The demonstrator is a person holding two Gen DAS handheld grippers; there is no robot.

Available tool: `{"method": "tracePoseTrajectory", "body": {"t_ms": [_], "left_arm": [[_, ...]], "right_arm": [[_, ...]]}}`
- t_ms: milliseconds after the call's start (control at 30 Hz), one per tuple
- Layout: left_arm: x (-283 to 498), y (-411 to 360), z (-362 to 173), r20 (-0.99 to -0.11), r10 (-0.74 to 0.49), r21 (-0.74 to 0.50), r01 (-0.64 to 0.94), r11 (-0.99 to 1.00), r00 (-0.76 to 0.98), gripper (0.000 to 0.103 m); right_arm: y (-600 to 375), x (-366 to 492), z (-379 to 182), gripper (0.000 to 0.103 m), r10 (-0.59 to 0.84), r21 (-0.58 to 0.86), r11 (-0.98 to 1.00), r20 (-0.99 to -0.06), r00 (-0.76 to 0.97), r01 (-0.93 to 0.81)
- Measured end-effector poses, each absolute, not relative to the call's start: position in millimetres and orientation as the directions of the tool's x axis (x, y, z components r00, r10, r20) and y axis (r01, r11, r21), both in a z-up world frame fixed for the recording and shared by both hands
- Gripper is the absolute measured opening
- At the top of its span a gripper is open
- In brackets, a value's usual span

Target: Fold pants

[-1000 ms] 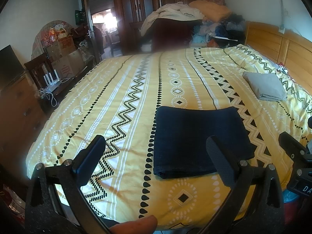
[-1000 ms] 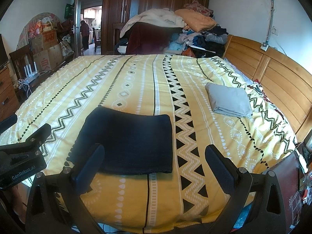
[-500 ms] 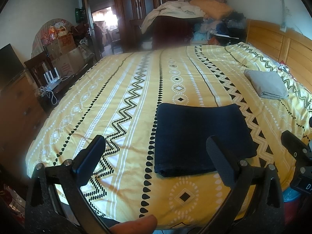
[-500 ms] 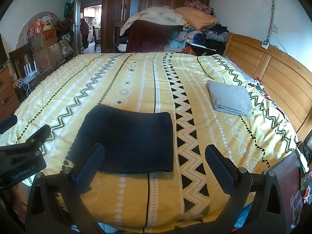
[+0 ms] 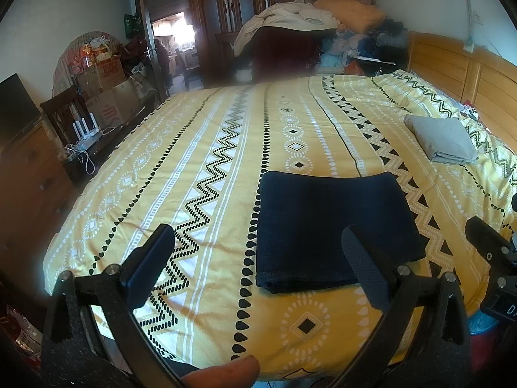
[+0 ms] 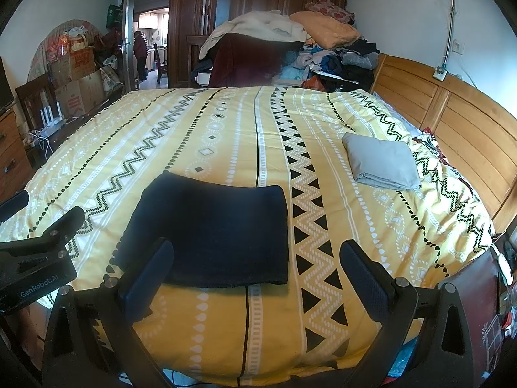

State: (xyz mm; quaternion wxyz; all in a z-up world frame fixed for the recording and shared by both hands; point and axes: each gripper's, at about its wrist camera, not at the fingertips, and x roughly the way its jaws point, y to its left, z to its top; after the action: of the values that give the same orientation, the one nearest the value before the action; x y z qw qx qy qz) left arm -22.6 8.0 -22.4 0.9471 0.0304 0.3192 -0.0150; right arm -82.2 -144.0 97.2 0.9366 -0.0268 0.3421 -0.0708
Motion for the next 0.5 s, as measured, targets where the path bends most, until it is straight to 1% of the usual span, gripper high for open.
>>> {"method": "tracePoseTrajectory", "body": {"t_ms": [500], "left_arm": [[-23.9, 9.0, -20.8, -0.603, -0.01, 0.05, 0.05, 0.997, 0.798, 0.103]], "right_arm": [[-144.8, -82.8, 96.8, 0.103, -0.15, -0.098, 0.989, -0.637, 0.757, 0.113]]}}
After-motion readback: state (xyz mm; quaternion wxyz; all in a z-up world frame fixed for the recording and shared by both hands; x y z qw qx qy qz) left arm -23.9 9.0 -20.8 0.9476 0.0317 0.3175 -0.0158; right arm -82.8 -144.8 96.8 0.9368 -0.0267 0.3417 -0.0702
